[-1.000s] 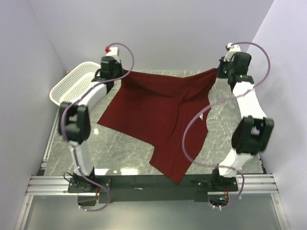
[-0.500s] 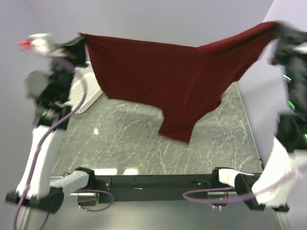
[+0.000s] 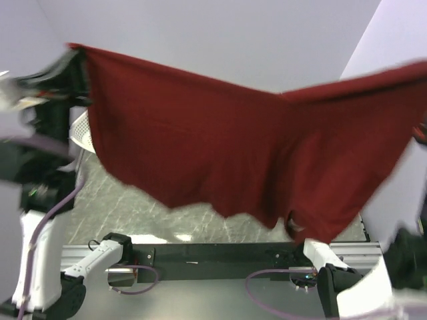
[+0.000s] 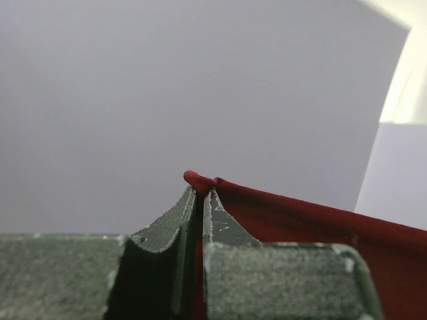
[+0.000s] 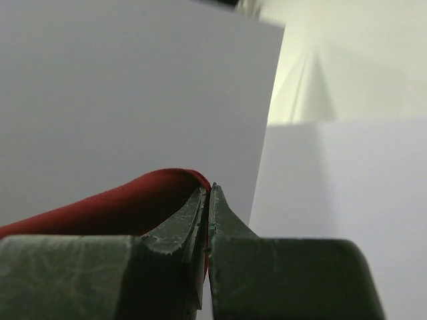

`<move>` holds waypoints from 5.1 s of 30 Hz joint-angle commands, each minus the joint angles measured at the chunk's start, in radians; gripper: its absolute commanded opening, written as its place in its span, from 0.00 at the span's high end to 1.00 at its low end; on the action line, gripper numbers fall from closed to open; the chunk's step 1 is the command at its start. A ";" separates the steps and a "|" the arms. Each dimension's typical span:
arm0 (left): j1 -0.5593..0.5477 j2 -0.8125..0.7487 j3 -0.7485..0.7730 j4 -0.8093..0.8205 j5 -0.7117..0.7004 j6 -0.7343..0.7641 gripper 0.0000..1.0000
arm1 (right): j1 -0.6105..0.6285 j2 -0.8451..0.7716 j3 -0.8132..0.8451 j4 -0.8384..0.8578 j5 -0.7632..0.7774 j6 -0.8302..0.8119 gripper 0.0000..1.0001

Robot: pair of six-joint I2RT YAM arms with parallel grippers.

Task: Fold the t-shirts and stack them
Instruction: Flatten the tshirt out, then fold the tshirt

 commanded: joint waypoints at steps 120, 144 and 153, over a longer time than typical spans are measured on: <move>0.047 1.255 0.049 0.093 -0.030 0.165 1.00 | -0.002 0.465 -1.259 0.481 -0.386 -0.070 1.00; 0.055 1.250 0.031 0.064 -0.066 0.180 1.00 | -0.008 0.216 -1.483 0.418 -0.420 -0.139 1.00; 0.055 1.230 0.011 0.074 -0.066 0.183 1.00 | -0.008 0.180 -1.512 0.398 -0.414 -0.153 1.00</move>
